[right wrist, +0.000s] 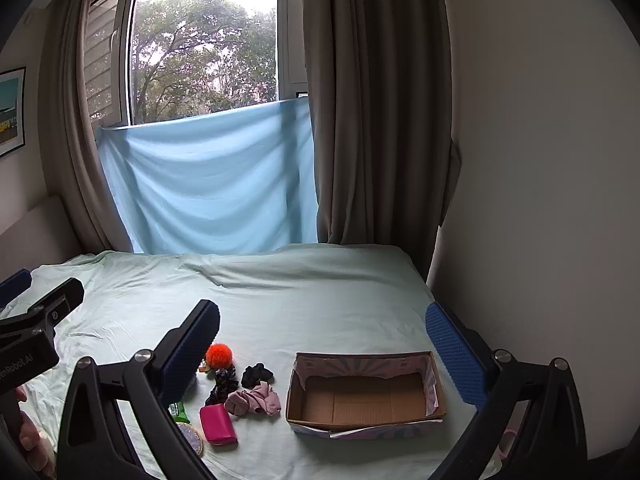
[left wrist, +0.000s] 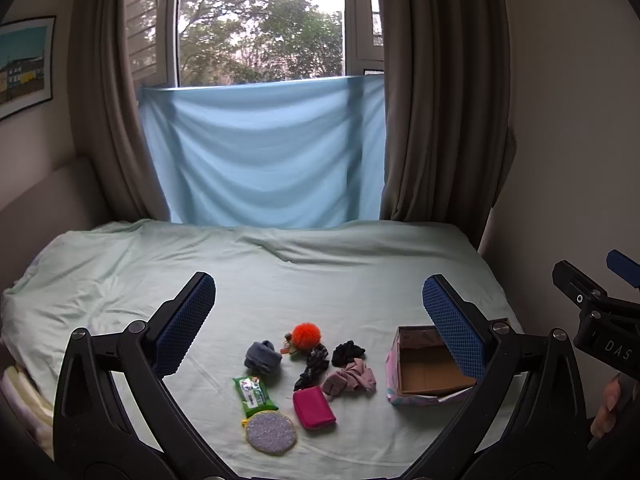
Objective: Organize soft objects
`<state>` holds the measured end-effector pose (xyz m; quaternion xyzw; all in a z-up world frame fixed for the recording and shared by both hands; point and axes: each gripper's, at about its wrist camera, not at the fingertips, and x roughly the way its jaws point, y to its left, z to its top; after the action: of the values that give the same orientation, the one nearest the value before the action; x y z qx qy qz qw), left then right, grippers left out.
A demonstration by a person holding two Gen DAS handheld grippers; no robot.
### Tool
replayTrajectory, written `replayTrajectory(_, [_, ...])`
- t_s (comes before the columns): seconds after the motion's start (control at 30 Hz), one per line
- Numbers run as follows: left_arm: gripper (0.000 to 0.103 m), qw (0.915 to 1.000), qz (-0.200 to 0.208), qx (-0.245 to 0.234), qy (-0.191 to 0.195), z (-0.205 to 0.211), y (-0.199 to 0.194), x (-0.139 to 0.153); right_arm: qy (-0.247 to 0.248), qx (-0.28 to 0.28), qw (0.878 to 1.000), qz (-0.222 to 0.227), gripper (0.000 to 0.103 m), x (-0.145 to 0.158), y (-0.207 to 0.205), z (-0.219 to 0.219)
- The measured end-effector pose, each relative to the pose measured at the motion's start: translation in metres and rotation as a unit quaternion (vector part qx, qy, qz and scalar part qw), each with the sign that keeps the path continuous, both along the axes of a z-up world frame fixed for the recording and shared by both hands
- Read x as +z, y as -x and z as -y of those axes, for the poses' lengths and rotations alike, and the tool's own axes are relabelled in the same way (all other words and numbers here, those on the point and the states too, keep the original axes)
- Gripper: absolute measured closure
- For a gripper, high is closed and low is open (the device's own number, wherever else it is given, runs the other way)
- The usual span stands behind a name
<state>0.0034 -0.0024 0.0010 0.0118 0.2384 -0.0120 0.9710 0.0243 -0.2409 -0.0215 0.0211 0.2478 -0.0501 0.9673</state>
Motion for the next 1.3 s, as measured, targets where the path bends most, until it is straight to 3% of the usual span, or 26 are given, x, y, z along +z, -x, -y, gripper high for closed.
replayTrajectory(0.37, [0.0,0.9999,-0.015,0.007,0.004,-0.004,0.003,-0.003,-0.005,0.006,1.0,-0.003,0.0,-0.001,0.0,0.002])
replayTrajectory(0.67, [0.0,0.9966,-0.047,0.067,0.002,-0.033,0.013,-0.026,-0.009,0.048,0.998,-0.028,0.0,-0.019,-0.006,-0.016])
replayTrajectory(1.0, [0.0,0.9841,-0.151,0.073,0.057,-0.121,-0.025,-0.125,-0.011,0.069,0.994,-0.08,0.0,-0.096,-0.03,-0.072])
replayTrajectory(1.3, [0.0,0.9633,-0.247,0.057,0.087,-0.18,-0.099,-0.247,-0.008,0.05,0.989,-0.136,0.0,-0.193,-0.068,-0.137])
